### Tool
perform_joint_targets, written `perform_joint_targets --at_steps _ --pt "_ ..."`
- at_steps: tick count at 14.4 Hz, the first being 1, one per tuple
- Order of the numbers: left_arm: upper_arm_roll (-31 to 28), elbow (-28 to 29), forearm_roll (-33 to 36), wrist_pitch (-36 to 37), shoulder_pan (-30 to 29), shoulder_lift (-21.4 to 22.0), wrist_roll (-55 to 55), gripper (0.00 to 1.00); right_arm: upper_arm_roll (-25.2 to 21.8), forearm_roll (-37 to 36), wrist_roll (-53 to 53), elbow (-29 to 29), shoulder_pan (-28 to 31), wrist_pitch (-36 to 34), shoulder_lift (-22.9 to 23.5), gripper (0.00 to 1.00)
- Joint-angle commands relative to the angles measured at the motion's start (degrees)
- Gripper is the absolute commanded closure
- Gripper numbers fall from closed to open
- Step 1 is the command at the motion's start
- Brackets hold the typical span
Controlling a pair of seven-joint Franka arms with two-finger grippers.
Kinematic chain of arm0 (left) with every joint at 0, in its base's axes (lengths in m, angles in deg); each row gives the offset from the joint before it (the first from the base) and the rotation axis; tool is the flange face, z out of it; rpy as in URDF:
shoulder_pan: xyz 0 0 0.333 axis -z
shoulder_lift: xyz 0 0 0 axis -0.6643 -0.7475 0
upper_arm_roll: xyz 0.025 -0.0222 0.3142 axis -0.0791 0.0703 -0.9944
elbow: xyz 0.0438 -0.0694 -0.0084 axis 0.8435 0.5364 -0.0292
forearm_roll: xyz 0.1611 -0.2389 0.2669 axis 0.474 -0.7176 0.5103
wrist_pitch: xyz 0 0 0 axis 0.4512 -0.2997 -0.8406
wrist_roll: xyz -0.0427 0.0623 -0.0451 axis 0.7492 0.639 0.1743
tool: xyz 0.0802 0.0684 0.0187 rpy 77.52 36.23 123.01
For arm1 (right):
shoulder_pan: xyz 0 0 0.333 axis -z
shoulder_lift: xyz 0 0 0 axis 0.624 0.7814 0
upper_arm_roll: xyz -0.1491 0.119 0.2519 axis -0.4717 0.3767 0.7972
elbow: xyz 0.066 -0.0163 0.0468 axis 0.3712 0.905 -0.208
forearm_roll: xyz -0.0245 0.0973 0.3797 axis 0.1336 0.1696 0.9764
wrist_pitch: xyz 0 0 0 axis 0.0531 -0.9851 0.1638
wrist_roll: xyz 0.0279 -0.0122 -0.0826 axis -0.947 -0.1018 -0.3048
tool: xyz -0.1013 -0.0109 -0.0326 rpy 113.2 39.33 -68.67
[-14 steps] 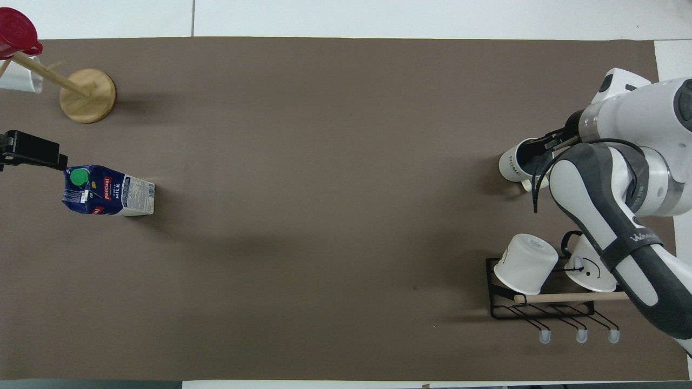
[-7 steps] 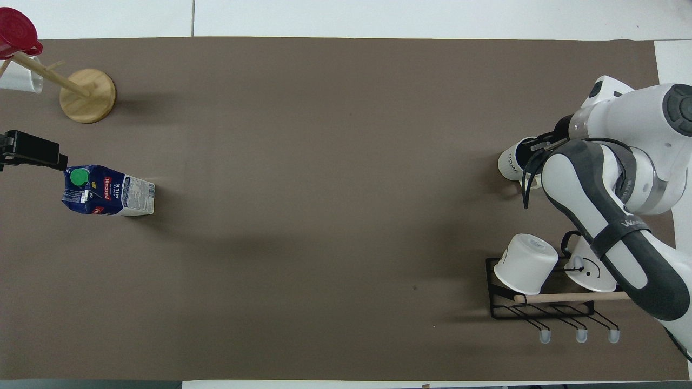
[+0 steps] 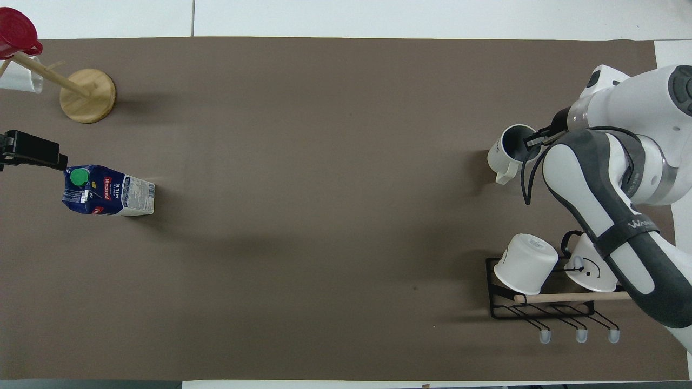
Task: Place cup and milk on table
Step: 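Carry the mug toward the table centre while the left gripper grasps the carton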
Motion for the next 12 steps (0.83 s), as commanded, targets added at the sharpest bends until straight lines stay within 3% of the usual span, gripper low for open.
perform_joint_targets --at_steps 1,6,9,12 --pt "0.0 1.5 -0.4 0.1 -0.2 1.4 0.8 0.0 0.4 -3.5 7.5 -2.8 -5.7 -1.4 -0.1 1.0" --pt "-0.1 3.7 -0.4 -1.3 -0.3 2.2 0.5 0.0 0.4 -3.6 12.6 -0.9 -16.5 5.7 -0.1 1.0" --pt "-0.1 11.8 -0.4 -11.3 -0.3 5.2 0.9 0.0 0.4 -3.7 20.8 -0.3 -21.7 9.1 1.6 1.0" --pt "-0.1 17.6 -0.4 -18.4 -1.4 4.8 1.1 0.0 0.4 -3.8 23.9 2.3 -24.6 13.4 3.0 1.0"
